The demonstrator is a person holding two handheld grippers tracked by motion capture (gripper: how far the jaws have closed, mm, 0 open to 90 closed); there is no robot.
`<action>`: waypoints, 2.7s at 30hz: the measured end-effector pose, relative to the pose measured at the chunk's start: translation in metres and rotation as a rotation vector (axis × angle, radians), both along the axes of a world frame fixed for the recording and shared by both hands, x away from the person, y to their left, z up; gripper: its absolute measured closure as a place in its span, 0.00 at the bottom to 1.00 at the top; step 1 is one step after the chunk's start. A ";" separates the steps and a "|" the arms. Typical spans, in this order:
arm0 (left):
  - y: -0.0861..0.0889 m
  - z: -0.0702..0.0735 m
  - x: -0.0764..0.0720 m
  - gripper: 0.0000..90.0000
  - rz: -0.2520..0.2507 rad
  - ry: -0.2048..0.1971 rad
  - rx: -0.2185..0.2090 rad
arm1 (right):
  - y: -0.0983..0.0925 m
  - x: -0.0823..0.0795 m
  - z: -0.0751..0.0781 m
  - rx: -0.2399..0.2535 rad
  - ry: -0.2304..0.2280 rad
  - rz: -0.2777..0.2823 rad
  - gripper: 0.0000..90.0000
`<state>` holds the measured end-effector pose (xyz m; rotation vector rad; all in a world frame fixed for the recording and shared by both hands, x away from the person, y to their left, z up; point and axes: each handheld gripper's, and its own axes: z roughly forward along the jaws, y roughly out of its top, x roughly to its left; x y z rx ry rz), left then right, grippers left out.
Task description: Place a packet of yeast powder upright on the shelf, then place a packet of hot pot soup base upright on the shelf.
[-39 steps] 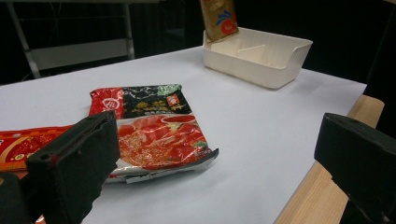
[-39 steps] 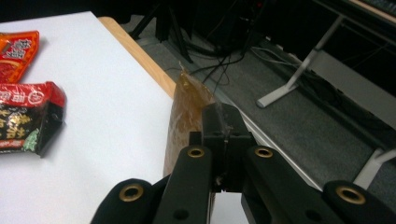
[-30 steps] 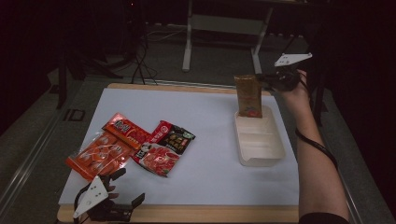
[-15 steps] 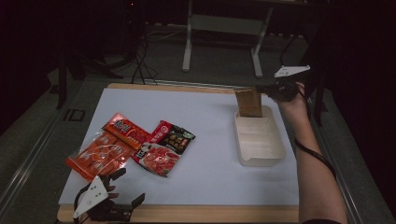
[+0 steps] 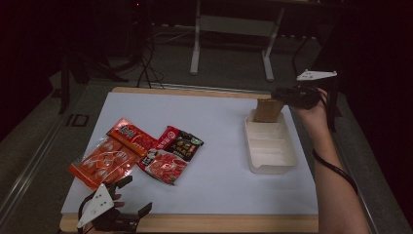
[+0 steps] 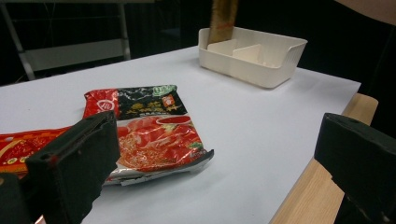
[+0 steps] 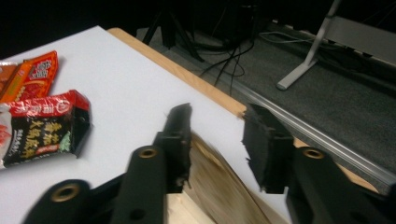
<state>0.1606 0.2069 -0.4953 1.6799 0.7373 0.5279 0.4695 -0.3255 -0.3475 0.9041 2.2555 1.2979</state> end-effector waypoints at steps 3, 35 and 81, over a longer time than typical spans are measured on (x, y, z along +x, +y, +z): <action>-0.001 0.000 0.001 0.01 -0.007 0.005 -0.004 | 0.003 -0.009 0.003 0.010 -0.011 0.007 0.61; -0.024 0.021 0.019 0.01 -0.079 0.046 0.034 | 0.056 -0.111 -0.008 0.188 -0.062 0.152 0.15; -0.034 0.042 0.146 0.02 -0.027 0.171 0.161 | 0.072 -0.199 -0.057 0.251 -0.121 0.264 0.13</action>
